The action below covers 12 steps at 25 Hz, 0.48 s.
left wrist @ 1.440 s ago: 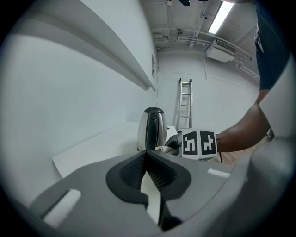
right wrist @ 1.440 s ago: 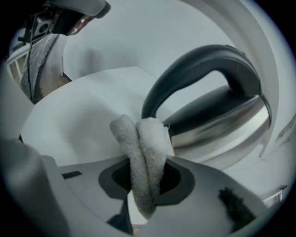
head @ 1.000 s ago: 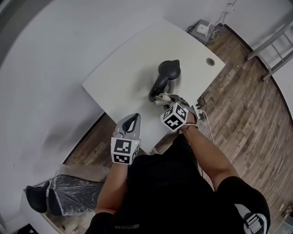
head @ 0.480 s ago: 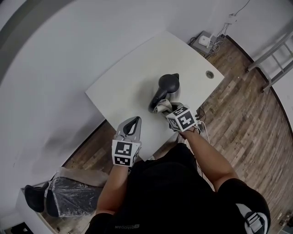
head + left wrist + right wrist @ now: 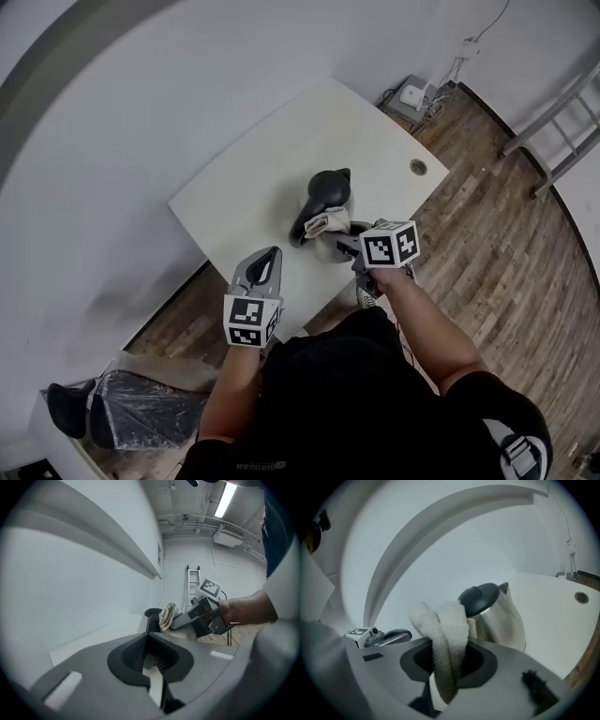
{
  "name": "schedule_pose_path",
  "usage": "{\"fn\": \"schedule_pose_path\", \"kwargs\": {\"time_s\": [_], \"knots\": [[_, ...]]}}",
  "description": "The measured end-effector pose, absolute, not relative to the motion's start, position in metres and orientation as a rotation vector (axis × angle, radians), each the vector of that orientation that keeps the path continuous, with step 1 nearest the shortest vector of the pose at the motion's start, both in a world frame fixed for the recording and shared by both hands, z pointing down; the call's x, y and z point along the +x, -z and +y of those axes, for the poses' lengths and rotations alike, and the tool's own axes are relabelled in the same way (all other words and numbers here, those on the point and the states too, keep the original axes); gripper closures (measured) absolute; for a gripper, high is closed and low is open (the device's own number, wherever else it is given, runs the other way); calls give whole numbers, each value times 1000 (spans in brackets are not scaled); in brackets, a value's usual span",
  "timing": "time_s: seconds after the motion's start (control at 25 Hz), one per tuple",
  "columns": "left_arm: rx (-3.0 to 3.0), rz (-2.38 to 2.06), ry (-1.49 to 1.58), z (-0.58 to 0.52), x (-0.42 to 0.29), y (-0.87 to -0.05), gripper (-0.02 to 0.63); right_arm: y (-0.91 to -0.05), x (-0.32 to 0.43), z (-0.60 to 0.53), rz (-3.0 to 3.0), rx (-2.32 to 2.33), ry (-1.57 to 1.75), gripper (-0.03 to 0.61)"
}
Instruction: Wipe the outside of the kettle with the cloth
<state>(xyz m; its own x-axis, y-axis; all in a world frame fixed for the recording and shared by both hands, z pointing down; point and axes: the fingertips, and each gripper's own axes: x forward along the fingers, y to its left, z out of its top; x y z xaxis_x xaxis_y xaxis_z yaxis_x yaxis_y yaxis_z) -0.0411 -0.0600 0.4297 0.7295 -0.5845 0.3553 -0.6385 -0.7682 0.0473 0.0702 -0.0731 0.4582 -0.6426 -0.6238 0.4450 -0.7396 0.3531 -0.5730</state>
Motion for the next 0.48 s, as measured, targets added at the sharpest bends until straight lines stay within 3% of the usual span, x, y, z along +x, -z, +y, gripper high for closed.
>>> {"fn": "schedule_pose_path", "kwargs": {"time_s": [0.48], "knots": [[2733,-1184,-519,-65,7,-410,606,-406,135,-103,-2659,1096,-1175,485]]}}
